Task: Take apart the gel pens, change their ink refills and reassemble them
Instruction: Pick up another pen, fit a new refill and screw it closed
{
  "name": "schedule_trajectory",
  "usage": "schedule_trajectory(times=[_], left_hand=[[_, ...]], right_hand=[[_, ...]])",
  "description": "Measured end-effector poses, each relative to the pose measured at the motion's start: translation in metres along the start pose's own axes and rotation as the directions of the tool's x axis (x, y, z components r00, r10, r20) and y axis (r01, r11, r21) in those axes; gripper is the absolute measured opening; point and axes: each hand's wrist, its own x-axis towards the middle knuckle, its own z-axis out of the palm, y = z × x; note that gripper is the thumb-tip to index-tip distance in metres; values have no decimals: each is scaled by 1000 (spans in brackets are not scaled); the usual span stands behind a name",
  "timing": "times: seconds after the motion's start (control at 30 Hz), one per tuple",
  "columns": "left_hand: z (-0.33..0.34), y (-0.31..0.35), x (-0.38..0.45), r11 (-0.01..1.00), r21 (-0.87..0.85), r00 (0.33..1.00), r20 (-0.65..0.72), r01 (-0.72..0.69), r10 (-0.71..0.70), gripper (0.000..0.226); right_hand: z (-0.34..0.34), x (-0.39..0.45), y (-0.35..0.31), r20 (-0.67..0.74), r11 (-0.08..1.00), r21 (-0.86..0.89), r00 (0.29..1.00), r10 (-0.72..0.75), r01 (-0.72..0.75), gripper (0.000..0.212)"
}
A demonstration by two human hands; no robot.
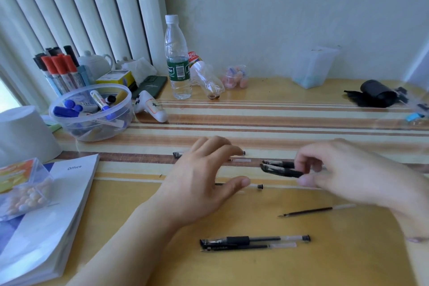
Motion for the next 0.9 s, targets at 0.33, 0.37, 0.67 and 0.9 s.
schedule_trajectory(times=[0.33,0.37,0.67,0.9], left_hand=[[30,40,31,973,220,997,40,-75,68,3],[28,37,30,978,200,997,49,-63,54,9],[13,8,28,994,-39,995,-19,-101,100,33],[15,-1,26,974,-223,992,-115,29,-56,36]], right_hand=[[9,7,-17,-98,942,242,972,-213,231,19],[10,8,-18,-99,948,215,970,-220,237,20],[21,11,-23,-175,935,244,960,-218,257,34],[28,9,-40,-505,917,151,826,-249,369,14]])
